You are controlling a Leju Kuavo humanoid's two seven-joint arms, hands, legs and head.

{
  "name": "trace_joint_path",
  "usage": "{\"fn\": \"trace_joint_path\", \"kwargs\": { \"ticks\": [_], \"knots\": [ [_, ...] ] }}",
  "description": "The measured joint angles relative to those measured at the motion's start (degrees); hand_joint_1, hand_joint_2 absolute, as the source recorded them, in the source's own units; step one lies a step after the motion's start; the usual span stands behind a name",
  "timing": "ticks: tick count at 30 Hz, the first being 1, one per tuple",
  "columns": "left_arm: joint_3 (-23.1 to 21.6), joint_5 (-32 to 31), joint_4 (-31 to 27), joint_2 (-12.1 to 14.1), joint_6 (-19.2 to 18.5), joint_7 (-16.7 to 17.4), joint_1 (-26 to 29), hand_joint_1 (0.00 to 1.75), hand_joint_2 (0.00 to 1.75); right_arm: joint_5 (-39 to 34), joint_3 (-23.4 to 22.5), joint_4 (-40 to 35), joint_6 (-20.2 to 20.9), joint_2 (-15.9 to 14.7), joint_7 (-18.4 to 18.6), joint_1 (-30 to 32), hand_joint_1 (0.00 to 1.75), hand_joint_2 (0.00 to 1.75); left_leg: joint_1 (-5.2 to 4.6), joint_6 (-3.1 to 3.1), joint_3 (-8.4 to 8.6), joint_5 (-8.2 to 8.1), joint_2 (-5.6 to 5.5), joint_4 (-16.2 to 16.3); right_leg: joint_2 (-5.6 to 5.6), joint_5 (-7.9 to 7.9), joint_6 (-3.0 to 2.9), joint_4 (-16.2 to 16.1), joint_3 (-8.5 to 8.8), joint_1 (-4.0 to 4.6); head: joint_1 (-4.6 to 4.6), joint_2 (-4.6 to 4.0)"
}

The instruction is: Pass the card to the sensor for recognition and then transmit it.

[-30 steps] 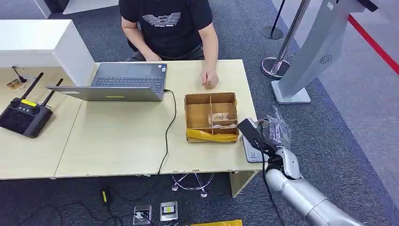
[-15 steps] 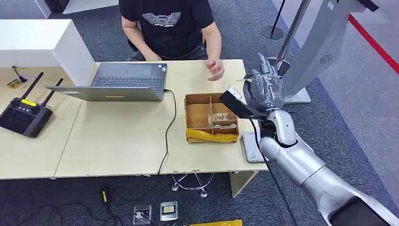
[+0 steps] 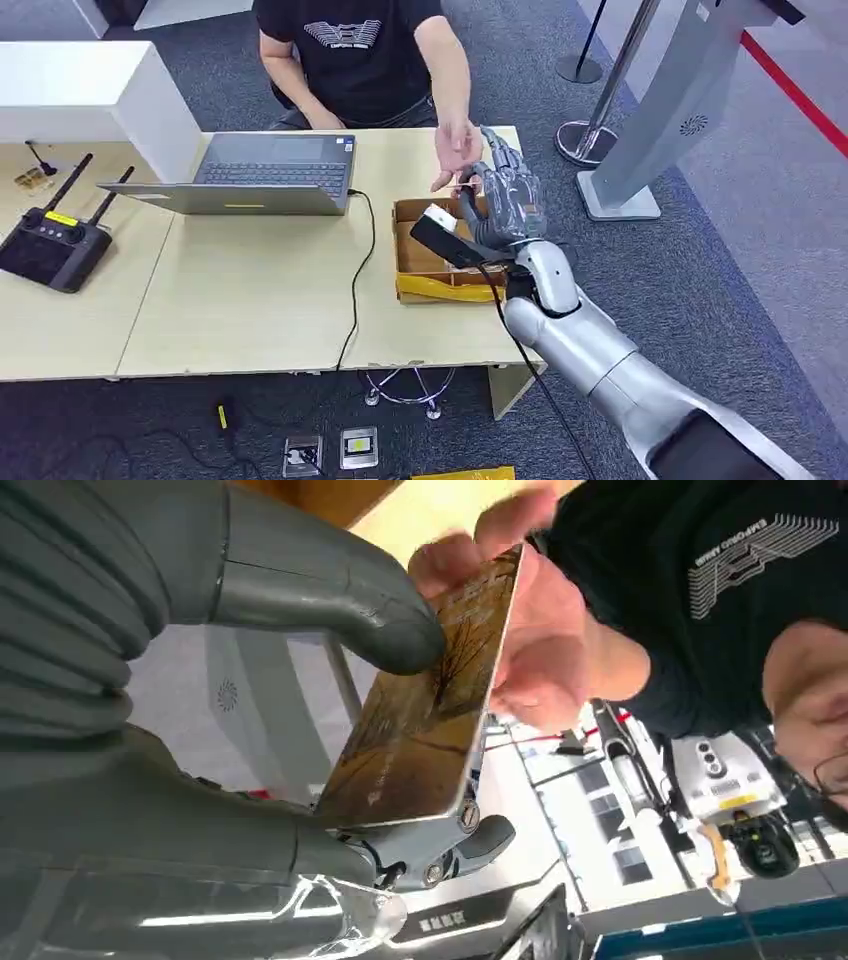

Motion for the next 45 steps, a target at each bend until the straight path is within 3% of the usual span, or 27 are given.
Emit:
{"fn": "trace_joint_path", "kwargs": {
  "ticks": [2,4,13,14,16,17,18,20,21,30,35,40,45],
  "knots": [
    [0.13,-9.51,-0.02,0.00,0.09,0.42,-0.35,0.00,0.00,0.20,0.00,1.07,-0.07,0.44,-0.57,0.00,1.75,1.75,0.01,0.00,-0.05,0.00,-0.03,0.00,-0.02,0.00,0.00,0.01,-0.02,0.01,0.00,0.00],
    [0.15,-14.71,-0.02,-0.09,0.31,1.24,-0.86,0.00,0.00,0.61,0.00,1.79,-0.09,1.00,-0.52,0.09,1.75,1.75,0.01,0.00,-0.03,0.00,-0.05,0.00,-0.03,0.00,0.00,0.01,-0.01,0.01,0.02,0.00],
    [0.15,-12.80,0.31,-0.11,0.20,0.79,-0.82,0.00,0.00,2.58,0.00,3.73,-0.35,1.99,-0.20,0.32,1.75,1.75,0.01,0.00,-0.01,0.00,-0.02,0.00,0.00,0.00,0.00,0.01,-0.02,0.00,0.04,0.00],
    [0.13,-12.64,0.33,-0.11,0.20,0.83,-0.82,0.00,0.00,2.66,0.00,3.82,-0.35,2.01,-0.20,0.36,1.43,1.75,0.00,0.00,-0.02,0.00,-0.02,0.00,-0.01,0.00,0.00,0.00,-0.02,0.00,0.04,0.00],
    [0.13,-12.22,0.46,-0.15,0.20,1.49,-0.73,0.00,0.00,2.93,0.00,4.02,-0.37,2.23,-0.28,0.44,1.43,1.75,0.00,-0.01,-0.01,0.00,-0.01,0.00,0.00,0.00,0.00,0.00,-0.02,0.00,0.04,0.00],
    [0.13,-11.70,0.48,-0.15,0.20,1.75,-0.61,0.00,0.00,3.02,0.00,4.08,-0.43,2.36,-0.35,0.48,0.28,1.75,0.00,-0.01,-0.01,0.00,-0.01,0.00,0.00,0.00,0.00,0.00,-0.02,0.00,0.02,0.00],
    [0.13,-11.05,0.59,-0.15,0.19,1.99,-0.47,0.00,0.00,3.08,0.00,4.19,-0.54,2.49,-0.39,0.50,0.00,1.75,0.00,-0.01,0.00,-0.01,-0.01,0.00,0.00,0.00,0.00,0.00,-0.02,0.01,0.04,0.00],
    [0.13,-10.17,0.83,-0.15,0.17,2.06,-0.25,0.00,0.00,3.10,-0.02,4.37,-0.70,2.75,-0.55,0.53,0.00,1.75,0.01,-0.01,-0.01,-0.01,-0.01,0.00,0.00,0.00,0.00,0.00,-0.03,0.01,0.04,0.00],
    [0.13,-10.02,0.92,-0.15,0.11,2.06,-0.23,0.00,0.00,3.23,-0.02,4.50,-0.85,2.84,-0.57,0.54,0.00,0.00,0.01,-0.01,-0.01,-0.01,-0.01,0.00,0.00,0.00,0.00,0.00,-0.03,0.01,0.02,0.00],
    [0.11,-8.27,1.14,-0.15,0.11,1.22,-0.09,0.00,0.00,4.37,0.00,5.38,-0.85,3.87,-0.90,0.53,0.00,0.00,0.00,-0.01,0.00,0.00,0.01,0.00,0.01,0.00,0.00,0.01,-0.03,0.00,0.04,0.00],
    [0.09,-9.23,1.22,-0.33,-1.00,-0.91,-0.26,0.00,0.00,3.78,-0.02,5.44,-0.26,3.87,-0.42,0.54,0.00,0.00,0.00,-0.01,0.01,0.00,-0.01,0.00,0.01,0.00,0.00,0.00,-0.03,0.00,0.04,0.00],
    [0.15,-13.08,1.22,-0.63,-0.92,-1.53,-0.84,0.00,0.00,1.79,-0.52,5.22,1.49,3.39,0.05,0.97,0.00,0.00,0.00,-0.01,0.04,0.00,-0.01,0.01,0.01,0.00,0.00,-0.01,-0.03,0.01,0.04,0.00],
    [0.15,-14.85,1.20,-0.81,-0.92,-0.87,-1.10,0.00,0.00,0.26,-2.08,0.78,6.23,0.65,2.84,2.41,0.00,0.00,0.00,-0.01,0.05,0.00,0.01,0.01,0.02,0.00,0.00,-0.01,-0.03,0.01,0.02,0.00]
  ]
}}
